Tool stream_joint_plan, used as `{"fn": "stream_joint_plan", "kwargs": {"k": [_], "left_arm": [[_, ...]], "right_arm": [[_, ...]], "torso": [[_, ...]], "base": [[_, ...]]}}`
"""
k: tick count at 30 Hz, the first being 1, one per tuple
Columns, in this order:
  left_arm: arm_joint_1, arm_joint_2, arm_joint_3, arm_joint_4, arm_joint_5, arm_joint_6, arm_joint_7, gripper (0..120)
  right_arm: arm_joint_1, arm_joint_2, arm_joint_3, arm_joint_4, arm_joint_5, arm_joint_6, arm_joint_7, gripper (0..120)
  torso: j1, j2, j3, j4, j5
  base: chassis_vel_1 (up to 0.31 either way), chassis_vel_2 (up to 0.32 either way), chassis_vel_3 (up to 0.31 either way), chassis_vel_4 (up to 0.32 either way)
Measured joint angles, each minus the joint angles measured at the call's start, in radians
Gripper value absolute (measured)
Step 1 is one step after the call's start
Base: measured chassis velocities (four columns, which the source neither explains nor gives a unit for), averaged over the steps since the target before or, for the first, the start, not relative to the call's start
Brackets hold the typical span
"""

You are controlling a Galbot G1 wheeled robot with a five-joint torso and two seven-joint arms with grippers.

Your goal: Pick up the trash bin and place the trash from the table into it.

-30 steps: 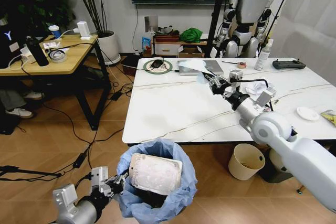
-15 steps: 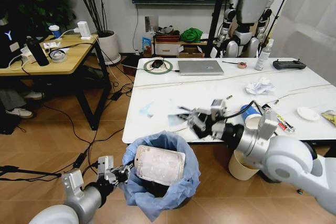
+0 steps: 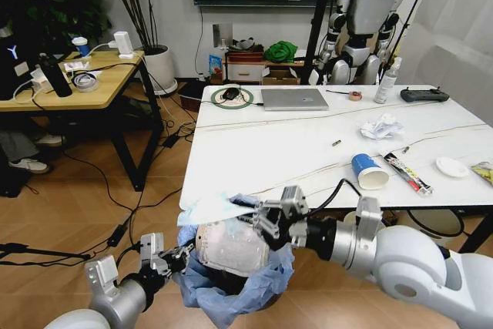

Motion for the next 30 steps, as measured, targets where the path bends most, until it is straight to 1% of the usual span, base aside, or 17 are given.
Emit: {"fn": "stream_joint_plan", "kwargs": {"k": [8,24,25,28,29,30], "left_arm": [[0.007,-0.016,-0.006,-0.013,0.001,0.000,0.003,0],[0.004,-0.016,-0.018,-0.022,-0.007,0.000,0.002,0],[0.003,-0.016,-0.018,-0.022,-0.009,0.000,0.001,0],[-0.001,-0.015,-0.020,-0.023,-0.012,0.000,-0.001,0],[-0.001,-0.015,-0.021,-0.023,-0.013,0.000,-0.002,0],[0.001,-0.015,-0.021,-0.023,-0.013,0.000,-0.002,0]], "right_arm": [[-0.043,-0.008,0.000,-0.021,-0.056,-0.010,0.000,0],[-0.072,-0.028,0.003,-0.036,-0.095,-0.010,-0.015,0],[-0.075,-0.029,0.002,-0.037,-0.100,-0.010,-0.017,2],[-0.077,-0.027,0.001,-0.042,-0.114,-0.011,-0.019,15],[-0.077,-0.026,0.001,-0.042,-0.115,-0.011,-0.019,16],[-0.077,-0.026,0.002,-0.043,-0.117,-0.011,-0.019,23]], "torso": [[0.000,0.000,0.000,-0.0001,0.0001],[0.000,0.000,0.000,-0.0001,-0.0001],[0.000,0.000,0.000,-0.0001,0.0000],[0.000,0.000,0.000,-0.0001,0.0000],[0.000,0.000,0.000,-0.0001,0.0000],[0.000,0.000,0.000,0.0000,0.0000]], "base": [[0.000,0.000,0.000,0.000],[0.000,0.000,0.000,0.000],[0.000,0.000,0.000,0.000],[0.000,0.000,0.000,0.000],[0.000,0.000,0.000,0.000],[0.000,0.000,0.000,0.000]]}}
